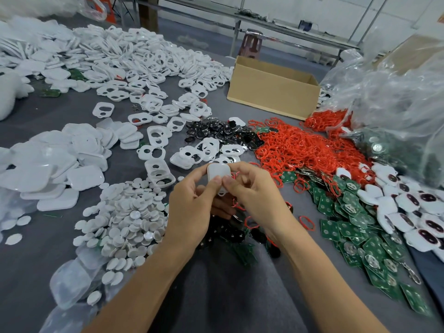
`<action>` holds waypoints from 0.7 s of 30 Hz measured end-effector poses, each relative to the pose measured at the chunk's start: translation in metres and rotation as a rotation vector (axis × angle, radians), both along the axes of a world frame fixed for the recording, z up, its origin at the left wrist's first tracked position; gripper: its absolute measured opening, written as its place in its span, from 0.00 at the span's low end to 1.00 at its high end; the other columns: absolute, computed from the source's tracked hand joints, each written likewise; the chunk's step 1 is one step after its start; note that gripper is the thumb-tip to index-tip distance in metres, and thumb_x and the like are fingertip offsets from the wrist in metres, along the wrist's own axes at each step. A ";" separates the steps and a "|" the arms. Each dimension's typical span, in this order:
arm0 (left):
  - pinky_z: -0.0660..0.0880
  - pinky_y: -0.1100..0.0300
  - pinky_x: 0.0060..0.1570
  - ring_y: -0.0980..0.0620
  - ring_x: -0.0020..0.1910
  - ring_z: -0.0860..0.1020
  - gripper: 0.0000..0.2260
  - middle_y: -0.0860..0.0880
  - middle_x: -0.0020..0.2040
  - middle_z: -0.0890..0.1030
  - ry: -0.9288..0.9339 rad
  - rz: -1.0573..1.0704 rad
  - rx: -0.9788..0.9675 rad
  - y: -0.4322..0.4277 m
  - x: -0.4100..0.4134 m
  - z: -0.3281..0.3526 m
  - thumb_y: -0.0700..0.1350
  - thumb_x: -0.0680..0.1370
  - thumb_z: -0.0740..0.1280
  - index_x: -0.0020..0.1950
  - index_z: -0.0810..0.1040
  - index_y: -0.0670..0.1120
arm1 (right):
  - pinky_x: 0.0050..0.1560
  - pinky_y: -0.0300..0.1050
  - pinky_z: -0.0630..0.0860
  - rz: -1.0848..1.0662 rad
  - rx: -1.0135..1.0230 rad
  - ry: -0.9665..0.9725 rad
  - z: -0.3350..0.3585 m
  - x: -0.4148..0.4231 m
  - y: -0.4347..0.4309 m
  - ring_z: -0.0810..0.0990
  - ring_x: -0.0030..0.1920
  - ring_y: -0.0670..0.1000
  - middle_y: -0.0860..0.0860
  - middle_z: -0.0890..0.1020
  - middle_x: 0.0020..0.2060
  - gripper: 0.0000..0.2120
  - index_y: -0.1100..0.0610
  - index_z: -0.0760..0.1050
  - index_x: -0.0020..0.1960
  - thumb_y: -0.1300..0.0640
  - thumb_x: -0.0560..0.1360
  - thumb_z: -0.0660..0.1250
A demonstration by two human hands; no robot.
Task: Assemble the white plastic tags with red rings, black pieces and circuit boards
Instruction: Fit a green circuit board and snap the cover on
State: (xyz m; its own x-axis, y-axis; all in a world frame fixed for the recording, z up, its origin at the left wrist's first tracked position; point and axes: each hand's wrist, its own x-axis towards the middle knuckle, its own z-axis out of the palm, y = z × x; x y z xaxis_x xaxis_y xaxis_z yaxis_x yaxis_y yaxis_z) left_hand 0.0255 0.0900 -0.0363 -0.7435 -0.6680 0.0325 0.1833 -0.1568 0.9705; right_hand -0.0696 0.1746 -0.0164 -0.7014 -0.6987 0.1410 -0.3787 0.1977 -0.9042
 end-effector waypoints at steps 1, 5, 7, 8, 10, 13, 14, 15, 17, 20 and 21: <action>0.81 0.52 0.33 0.42 0.30 0.82 0.10 0.42 0.35 0.84 -0.019 0.030 -0.051 -0.001 0.000 -0.001 0.41 0.81 0.65 0.62 0.79 0.46 | 0.32 0.43 0.62 -0.015 0.004 0.042 0.001 0.001 0.000 0.64 0.27 0.46 0.53 0.70 0.26 0.10 0.53 0.78 0.57 0.62 0.77 0.67; 0.82 0.43 0.44 0.42 0.34 0.84 0.14 0.44 0.37 0.85 -0.028 0.088 -0.142 -0.004 0.001 -0.004 0.44 0.79 0.69 0.64 0.78 0.55 | 0.31 0.38 0.65 -0.040 0.064 0.249 0.007 0.002 0.002 0.66 0.26 0.45 0.54 0.80 0.30 0.14 0.47 0.77 0.61 0.60 0.79 0.63; 0.81 0.43 0.46 0.45 0.34 0.85 0.17 0.45 0.36 0.85 -0.045 0.099 -0.172 -0.005 0.001 -0.005 0.46 0.77 0.71 0.65 0.77 0.57 | 0.32 0.38 0.67 -0.039 0.065 0.297 0.010 0.003 0.002 0.68 0.27 0.46 0.53 0.79 0.29 0.14 0.47 0.78 0.62 0.58 0.79 0.63; 0.81 0.43 0.47 0.46 0.35 0.85 0.18 0.46 0.36 0.85 -0.050 0.099 -0.179 -0.004 0.001 -0.006 0.46 0.76 0.72 0.66 0.77 0.57 | 0.34 0.41 0.71 -0.032 0.054 0.302 0.011 0.003 0.002 0.70 0.27 0.47 0.54 0.79 0.30 0.13 0.48 0.78 0.62 0.58 0.79 0.63; 0.82 0.45 0.48 0.47 0.38 0.85 0.20 0.46 0.39 0.86 -0.043 0.086 -0.180 -0.004 0.000 -0.006 0.47 0.76 0.72 0.68 0.76 0.55 | 0.40 0.52 0.76 -0.008 0.026 0.289 0.013 0.005 0.002 0.77 0.34 0.59 0.59 0.82 0.33 0.11 0.50 0.78 0.60 0.58 0.78 0.65; 0.81 0.45 0.51 0.45 0.45 0.85 0.18 0.46 0.45 0.86 -0.002 0.038 -0.174 -0.004 0.001 -0.004 0.48 0.79 0.68 0.69 0.76 0.53 | 0.39 0.58 0.76 -0.014 -0.021 0.269 0.016 0.003 0.004 0.77 0.33 0.62 0.57 0.81 0.30 0.05 0.52 0.77 0.51 0.59 0.77 0.68; 0.81 0.47 0.51 0.46 0.45 0.85 0.17 0.47 0.46 0.86 0.008 0.031 -0.171 -0.003 0.002 -0.003 0.47 0.79 0.67 0.68 0.77 0.52 | 0.37 0.58 0.76 -0.029 -0.022 0.251 0.017 0.002 0.005 0.77 0.32 0.62 0.55 0.80 0.29 0.03 0.53 0.76 0.49 0.58 0.76 0.69; 0.81 0.49 0.49 0.47 0.45 0.85 0.15 0.47 0.45 0.86 0.009 0.031 -0.167 -0.003 0.002 -0.003 0.47 0.79 0.67 0.67 0.77 0.52 | 0.35 0.58 0.77 -0.040 -0.025 0.219 0.018 0.000 0.006 0.78 0.30 0.61 0.53 0.79 0.28 0.04 0.54 0.75 0.47 0.57 0.76 0.70; 0.82 0.54 0.44 0.49 0.43 0.85 0.11 0.47 0.42 0.86 0.018 0.031 -0.130 0.000 0.003 -0.001 0.46 0.79 0.68 0.61 0.78 0.53 | 0.30 0.57 0.78 -0.030 -0.048 0.137 0.019 -0.002 0.008 0.79 0.26 0.59 0.57 0.79 0.29 0.05 0.56 0.72 0.45 0.59 0.76 0.69; 0.82 0.50 0.46 0.50 0.42 0.85 0.05 0.49 0.42 0.86 0.038 0.038 -0.177 0.002 0.003 0.002 0.43 0.78 0.69 0.53 0.82 0.47 | 0.32 0.61 0.79 0.019 -0.070 0.068 0.022 -0.003 0.008 0.80 0.30 0.65 0.68 0.78 0.34 0.04 0.57 0.73 0.51 0.63 0.78 0.65; 0.82 0.48 0.48 0.50 0.42 0.85 0.05 0.49 0.42 0.86 0.040 0.047 -0.210 0.002 0.004 0.003 0.42 0.78 0.69 0.52 0.83 0.47 | 0.31 0.60 0.80 0.038 -0.072 0.064 0.023 -0.003 0.008 0.81 0.30 0.65 0.67 0.78 0.36 0.06 0.56 0.74 0.54 0.63 0.79 0.64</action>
